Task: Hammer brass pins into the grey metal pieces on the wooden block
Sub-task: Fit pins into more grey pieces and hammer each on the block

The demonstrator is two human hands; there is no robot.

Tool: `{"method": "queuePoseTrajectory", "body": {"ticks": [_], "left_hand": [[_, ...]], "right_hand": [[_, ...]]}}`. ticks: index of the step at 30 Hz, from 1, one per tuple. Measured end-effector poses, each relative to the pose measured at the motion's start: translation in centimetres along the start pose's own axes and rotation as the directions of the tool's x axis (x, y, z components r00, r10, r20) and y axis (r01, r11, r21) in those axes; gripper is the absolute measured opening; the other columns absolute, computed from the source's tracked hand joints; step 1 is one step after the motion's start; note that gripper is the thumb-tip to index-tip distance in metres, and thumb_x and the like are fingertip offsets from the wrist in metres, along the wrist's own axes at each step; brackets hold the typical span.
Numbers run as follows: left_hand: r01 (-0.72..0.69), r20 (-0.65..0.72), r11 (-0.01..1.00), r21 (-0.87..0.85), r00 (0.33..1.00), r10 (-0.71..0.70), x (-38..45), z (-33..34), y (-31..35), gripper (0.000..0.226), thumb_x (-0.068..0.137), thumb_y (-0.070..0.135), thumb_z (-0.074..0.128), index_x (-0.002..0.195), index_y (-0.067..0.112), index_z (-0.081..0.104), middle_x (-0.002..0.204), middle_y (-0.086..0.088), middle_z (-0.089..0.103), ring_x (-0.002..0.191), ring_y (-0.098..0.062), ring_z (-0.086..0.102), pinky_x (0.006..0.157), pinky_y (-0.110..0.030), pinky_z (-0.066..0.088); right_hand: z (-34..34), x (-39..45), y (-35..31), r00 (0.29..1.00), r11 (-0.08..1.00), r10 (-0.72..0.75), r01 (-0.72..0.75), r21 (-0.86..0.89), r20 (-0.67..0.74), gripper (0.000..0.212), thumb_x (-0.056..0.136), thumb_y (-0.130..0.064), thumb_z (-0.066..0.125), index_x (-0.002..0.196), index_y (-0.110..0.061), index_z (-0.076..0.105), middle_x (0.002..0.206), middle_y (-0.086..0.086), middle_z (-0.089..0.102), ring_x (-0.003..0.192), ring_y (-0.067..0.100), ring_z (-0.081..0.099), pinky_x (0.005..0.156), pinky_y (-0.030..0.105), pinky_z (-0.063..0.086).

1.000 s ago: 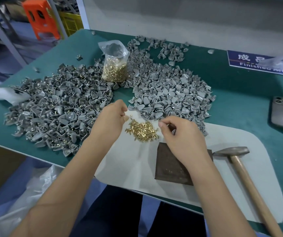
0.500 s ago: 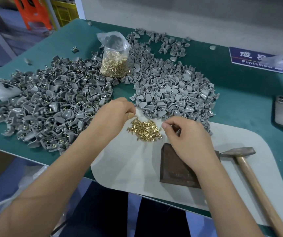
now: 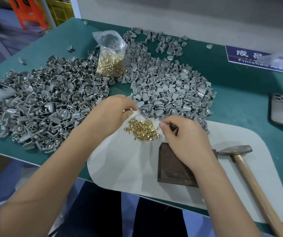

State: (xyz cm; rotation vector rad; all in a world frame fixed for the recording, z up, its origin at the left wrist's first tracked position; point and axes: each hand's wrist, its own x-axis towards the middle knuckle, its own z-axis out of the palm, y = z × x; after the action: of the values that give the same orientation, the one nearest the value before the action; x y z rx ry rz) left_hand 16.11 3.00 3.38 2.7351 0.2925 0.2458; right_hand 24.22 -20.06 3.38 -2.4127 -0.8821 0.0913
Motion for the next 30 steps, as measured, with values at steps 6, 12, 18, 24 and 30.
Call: {"method": "queuePoseTrajectory", "body": {"ticks": [6,12,18,24,30], "left_hand": [[0.091,0.153,0.996,-0.016,0.984,-0.088,1.8,-0.4,0.7,0.013,0.097,0.027,0.065,0.105,0.027,0.076,0.098,0.006,0.073,0.086,-0.016,0.067,0.079,-0.041,0.058],[0.252,0.206,0.967,-0.043,0.949,-0.238,3.1,-1.0,2.7,0.013,0.085,0.029,0.081,0.085,0.016,0.081,0.079,0.002,0.076,0.072,-0.020,0.072,0.069,-0.037,0.060],[0.304,0.199,0.920,0.248,0.913,-0.355,4.6,-0.5,5.6,0.013,0.085,0.004,0.070,0.074,0.004,0.063,0.077,-0.006,0.067,0.071,-0.025,0.066,0.065,-0.037,0.056],[0.302,0.205,0.934,0.188,0.918,-0.338,3.5,-0.3,4.1,0.031,0.094,0.002,0.052,0.064,0.006,0.045,0.062,-0.007,0.051,0.056,-0.025,0.049,0.057,-0.035,0.047],[0.392,-0.273,0.891,-0.230,0.853,-0.446,0.5,-1.0,0.1,0.011,0.095,0.022,0.068,0.085,0.019,0.065,0.075,0.002,0.064,0.068,-0.019,0.059,0.064,-0.035,0.053]], "right_hand": [[0.2,0.0,0.1,1.000,1.000,-0.006,0.006,-0.007,-0.013,0.014,0.099,-0.044,0.056,0.098,-0.037,0.069,0.085,-0.017,0.070,0.073,0.009,0.060,0.071,0.034,0.054],[0.2,0.0,0.2,1.000,1.000,-0.009,0.008,-0.018,-0.010,0.015,0.100,-0.044,0.055,0.098,-0.037,0.068,0.083,-0.016,0.070,0.072,0.010,0.060,0.066,0.031,0.051],[0.3,0.0,0.1,1.000,0.999,-0.021,0.020,-0.035,-0.024,0.018,0.100,-0.046,0.055,0.098,-0.035,0.069,0.080,-0.013,0.070,0.068,0.011,0.061,0.062,0.032,0.051],[0.4,0.0,0.3,1.000,0.999,-0.025,0.024,-0.037,-0.018,0.017,0.100,-0.046,0.054,0.098,-0.036,0.068,0.080,-0.014,0.070,0.069,0.010,0.060,0.062,0.030,0.051],[0.5,0.0,0.4,1.000,0.999,-0.028,0.027,-0.042,-0.010,0.016,0.100,-0.046,0.054,0.097,-0.037,0.067,0.078,-0.015,0.069,0.066,0.005,0.058,0.061,0.028,0.049]]}}
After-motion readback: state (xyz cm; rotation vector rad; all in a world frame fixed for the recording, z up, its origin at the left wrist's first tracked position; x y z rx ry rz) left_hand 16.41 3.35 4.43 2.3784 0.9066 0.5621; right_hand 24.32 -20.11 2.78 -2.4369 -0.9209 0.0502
